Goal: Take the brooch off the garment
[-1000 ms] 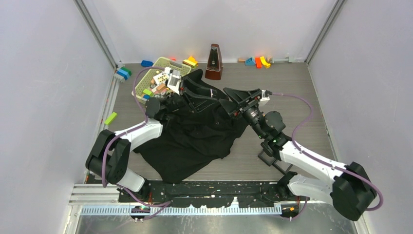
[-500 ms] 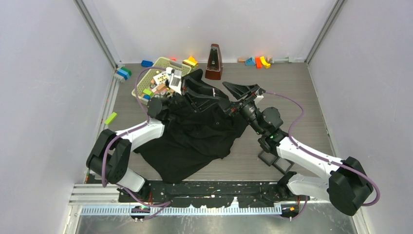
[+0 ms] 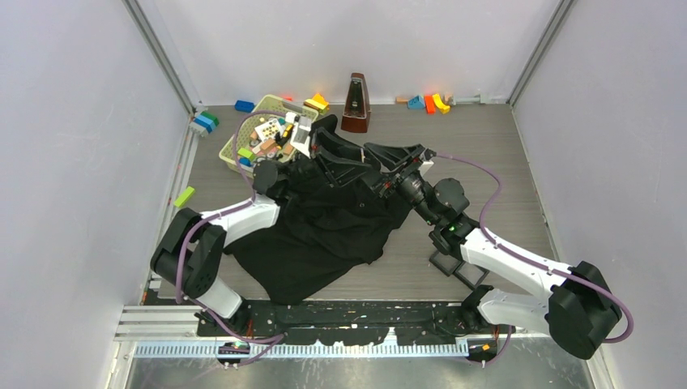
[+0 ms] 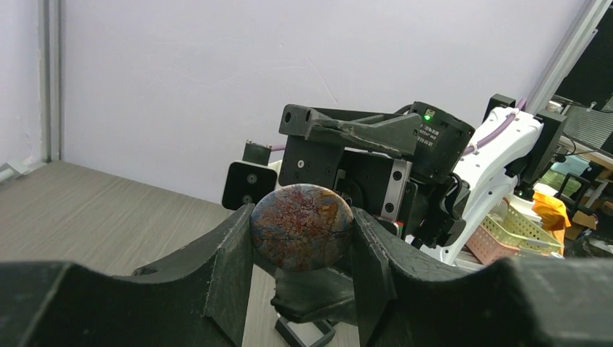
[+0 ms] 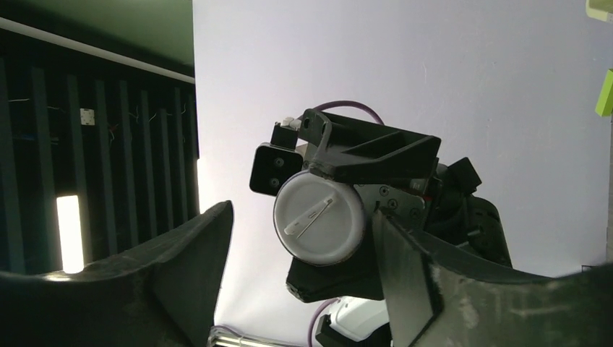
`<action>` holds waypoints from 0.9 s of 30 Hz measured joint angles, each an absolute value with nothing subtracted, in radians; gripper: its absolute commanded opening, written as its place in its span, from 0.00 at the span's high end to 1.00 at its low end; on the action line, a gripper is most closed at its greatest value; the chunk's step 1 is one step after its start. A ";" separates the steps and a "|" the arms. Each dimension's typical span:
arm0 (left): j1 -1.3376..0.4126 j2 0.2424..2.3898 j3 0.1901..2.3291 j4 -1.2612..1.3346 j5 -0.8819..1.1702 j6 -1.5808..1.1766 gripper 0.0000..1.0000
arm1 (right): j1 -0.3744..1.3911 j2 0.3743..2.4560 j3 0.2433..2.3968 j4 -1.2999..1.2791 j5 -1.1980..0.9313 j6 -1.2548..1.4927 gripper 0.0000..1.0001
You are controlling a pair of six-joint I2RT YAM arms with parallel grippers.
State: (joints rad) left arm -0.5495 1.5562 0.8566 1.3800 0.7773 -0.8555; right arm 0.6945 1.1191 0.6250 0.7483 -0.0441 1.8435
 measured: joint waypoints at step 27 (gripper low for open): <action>-0.548 1.415 0.719 1.316 0.834 -0.761 0.00 | 0.697 1.089 0.595 0.776 -0.051 1.716 0.74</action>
